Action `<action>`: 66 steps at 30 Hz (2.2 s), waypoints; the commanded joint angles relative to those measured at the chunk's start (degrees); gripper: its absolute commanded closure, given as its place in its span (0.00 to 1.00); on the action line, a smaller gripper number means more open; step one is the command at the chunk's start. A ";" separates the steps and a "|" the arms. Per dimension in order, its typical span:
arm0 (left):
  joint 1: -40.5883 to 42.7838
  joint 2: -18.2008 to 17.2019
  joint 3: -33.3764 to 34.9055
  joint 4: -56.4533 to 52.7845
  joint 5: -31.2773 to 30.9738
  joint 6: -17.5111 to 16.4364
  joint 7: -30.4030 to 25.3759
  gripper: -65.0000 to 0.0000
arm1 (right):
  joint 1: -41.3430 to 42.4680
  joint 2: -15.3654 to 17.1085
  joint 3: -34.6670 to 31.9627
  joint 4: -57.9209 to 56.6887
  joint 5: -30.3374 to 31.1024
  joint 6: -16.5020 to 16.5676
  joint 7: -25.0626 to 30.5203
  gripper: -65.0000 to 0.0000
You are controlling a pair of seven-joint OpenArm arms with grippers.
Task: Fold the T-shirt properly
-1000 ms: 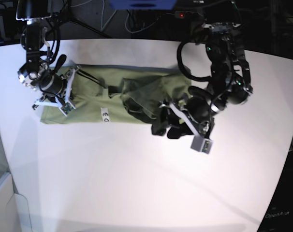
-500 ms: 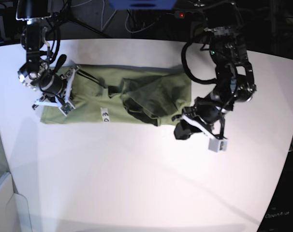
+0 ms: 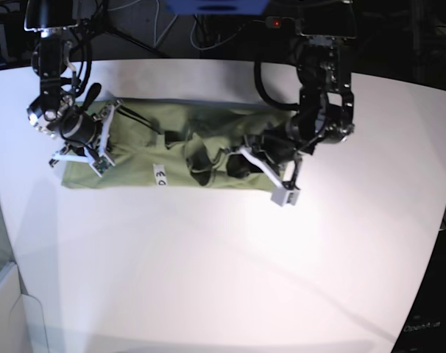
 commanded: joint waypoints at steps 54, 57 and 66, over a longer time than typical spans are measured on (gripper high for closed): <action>-5.47 -6.12 3.64 -12.41 -4.96 -0.83 -4.04 0.96 | 0.22 0.53 -1.82 0.98 0.24 -0.25 0.04 1.00; -5.29 -6.30 3.64 -12.94 -4.96 -0.91 -4.22 0.96 | 0.14 0.79 -1.82 1.68 0.24 -0.25 0.04 1.00; -5.12 -6.39 3.47 -13.03 -4.61 -0.91 -4.39 0.96 | -0.13 1.06 -1.82 10.30 0.24 -0.25 -2.07 1.00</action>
